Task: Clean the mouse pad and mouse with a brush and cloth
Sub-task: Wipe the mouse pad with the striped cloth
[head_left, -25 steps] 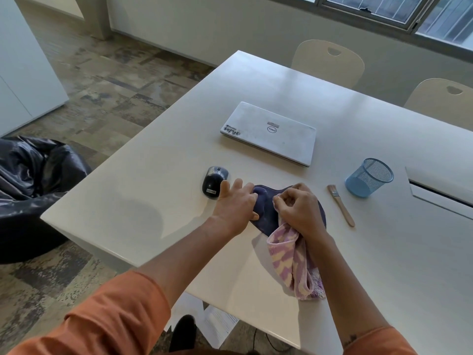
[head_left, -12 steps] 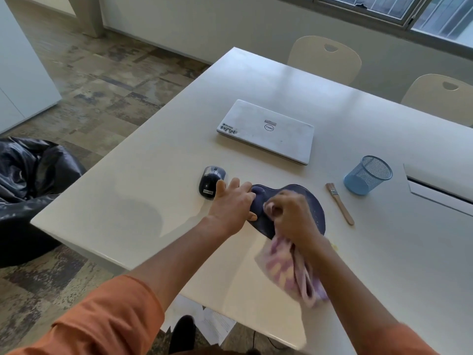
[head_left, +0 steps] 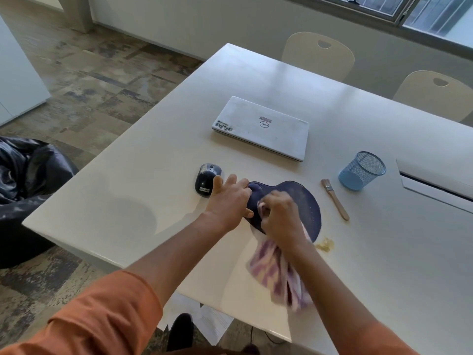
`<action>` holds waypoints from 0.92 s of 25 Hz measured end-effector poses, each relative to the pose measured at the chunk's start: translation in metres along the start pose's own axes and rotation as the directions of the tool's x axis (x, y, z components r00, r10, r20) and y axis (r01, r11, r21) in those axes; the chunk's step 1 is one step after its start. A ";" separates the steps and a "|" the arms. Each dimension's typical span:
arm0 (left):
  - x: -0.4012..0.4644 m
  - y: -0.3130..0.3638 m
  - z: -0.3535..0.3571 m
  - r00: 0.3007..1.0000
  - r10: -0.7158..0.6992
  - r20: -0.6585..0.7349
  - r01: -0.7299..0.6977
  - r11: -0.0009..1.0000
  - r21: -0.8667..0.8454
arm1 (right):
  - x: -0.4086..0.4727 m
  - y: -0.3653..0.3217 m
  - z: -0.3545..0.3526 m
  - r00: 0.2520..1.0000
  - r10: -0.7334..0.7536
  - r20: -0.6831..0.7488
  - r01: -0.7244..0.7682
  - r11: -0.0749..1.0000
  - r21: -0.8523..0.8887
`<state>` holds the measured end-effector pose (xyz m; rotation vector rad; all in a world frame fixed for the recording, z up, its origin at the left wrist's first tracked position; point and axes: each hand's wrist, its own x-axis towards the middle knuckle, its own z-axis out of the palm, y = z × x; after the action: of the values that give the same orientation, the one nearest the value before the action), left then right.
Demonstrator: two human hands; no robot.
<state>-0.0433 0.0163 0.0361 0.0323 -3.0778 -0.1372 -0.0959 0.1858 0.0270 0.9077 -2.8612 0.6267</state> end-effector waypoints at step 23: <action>0.004 -0.003 -0.011 0.999 0.029 0.042 -0.029 0.999 0.014 | -0.034 -0.003 -0.006 0.986 -0.150 0.071 0.147 0.988 0.052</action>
<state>-0.0464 0.0124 0.0467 -0.0148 -3.1192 -0.1153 -0.0667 0.2043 0.0268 1.1633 -2.8192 0.6588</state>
